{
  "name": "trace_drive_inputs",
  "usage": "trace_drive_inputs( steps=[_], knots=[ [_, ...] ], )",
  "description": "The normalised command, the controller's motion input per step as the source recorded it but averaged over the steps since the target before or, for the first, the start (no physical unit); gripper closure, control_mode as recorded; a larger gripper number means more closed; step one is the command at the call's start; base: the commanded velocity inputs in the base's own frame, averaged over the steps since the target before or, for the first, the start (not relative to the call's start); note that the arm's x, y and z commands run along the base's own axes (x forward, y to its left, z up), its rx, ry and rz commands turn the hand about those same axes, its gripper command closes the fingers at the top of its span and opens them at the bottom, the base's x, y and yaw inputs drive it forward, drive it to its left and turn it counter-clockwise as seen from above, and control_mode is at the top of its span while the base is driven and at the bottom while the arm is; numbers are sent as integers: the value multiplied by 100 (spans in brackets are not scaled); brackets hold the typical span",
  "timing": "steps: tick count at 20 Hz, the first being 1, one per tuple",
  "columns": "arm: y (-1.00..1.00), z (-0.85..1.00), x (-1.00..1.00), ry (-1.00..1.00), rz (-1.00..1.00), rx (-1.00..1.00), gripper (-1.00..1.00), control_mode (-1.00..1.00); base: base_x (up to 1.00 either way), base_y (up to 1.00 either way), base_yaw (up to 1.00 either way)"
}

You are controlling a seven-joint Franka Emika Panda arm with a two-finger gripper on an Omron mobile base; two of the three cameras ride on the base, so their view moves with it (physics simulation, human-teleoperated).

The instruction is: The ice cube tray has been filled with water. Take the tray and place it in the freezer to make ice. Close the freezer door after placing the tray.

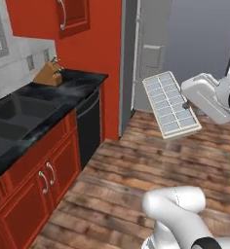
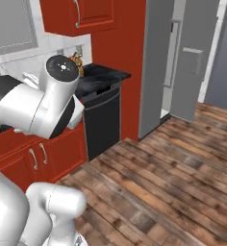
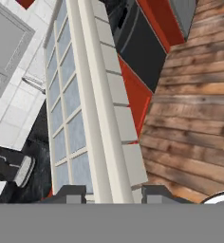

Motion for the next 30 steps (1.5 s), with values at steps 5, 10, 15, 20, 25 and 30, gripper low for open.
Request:
trace_drive_inputs(
  steps=[5,10,15,20,25,30],
  knots=[
    [0,0,0,0,0,0,100,100,99,-23,-32],
    [0,0,0,0,0,0,100,100,100,-21,-26],
    [0,0,0,0,0,0,100,100,100,-4,-14],
    [0,0,0,0,0,0,100,100,100,0,-1],
    [0,0,0,0,0,0,100,100,100,0,1],
    [0,0,0,0,0,0,100,100,100,0,6]
  ],
)
